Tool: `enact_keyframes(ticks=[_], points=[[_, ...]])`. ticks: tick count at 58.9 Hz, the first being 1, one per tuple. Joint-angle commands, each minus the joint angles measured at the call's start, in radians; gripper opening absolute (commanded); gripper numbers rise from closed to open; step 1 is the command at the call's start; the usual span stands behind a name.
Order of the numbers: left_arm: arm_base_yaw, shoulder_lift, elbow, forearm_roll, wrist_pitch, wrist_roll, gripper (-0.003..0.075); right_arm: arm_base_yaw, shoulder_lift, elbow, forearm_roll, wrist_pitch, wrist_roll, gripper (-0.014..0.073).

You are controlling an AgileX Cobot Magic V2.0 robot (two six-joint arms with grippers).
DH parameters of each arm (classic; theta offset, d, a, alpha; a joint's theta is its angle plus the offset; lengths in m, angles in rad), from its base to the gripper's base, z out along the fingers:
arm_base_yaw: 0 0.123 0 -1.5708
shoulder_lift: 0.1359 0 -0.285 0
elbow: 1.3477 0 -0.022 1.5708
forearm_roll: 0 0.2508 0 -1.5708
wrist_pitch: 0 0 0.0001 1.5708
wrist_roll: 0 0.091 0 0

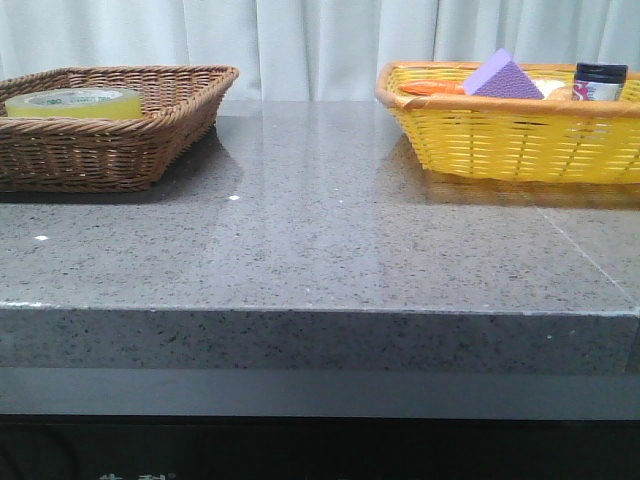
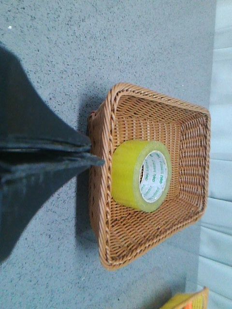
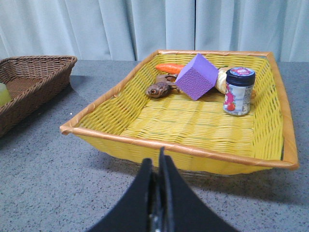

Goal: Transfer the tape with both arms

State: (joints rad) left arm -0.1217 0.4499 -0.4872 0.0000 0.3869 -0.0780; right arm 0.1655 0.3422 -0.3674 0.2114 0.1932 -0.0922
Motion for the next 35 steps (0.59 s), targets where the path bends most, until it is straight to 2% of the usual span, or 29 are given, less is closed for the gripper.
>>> enact_keyframes(ticks=[1, 14, 35], points=[[-0.002, -0.069, -0.003, -0.008, -0.059, -0.009, -0.0020, -0.003, 0.005, -0.024, 0.002, -0.081, -0.005, -0.0083], [-0.002, -0.211, 0.017, -0.008, -0.050, -0.009, -0.0020, -0.003, 0.005, -0.024, 0.002, -0.081, -0.005, -0.0083], [-0.002, -0.220, 0.017, -0.008, -0.050, -0.009, -0.0020, -0.003, 0.005, -0.024, 0.002, -0.080, -0.005, -0.0083]])
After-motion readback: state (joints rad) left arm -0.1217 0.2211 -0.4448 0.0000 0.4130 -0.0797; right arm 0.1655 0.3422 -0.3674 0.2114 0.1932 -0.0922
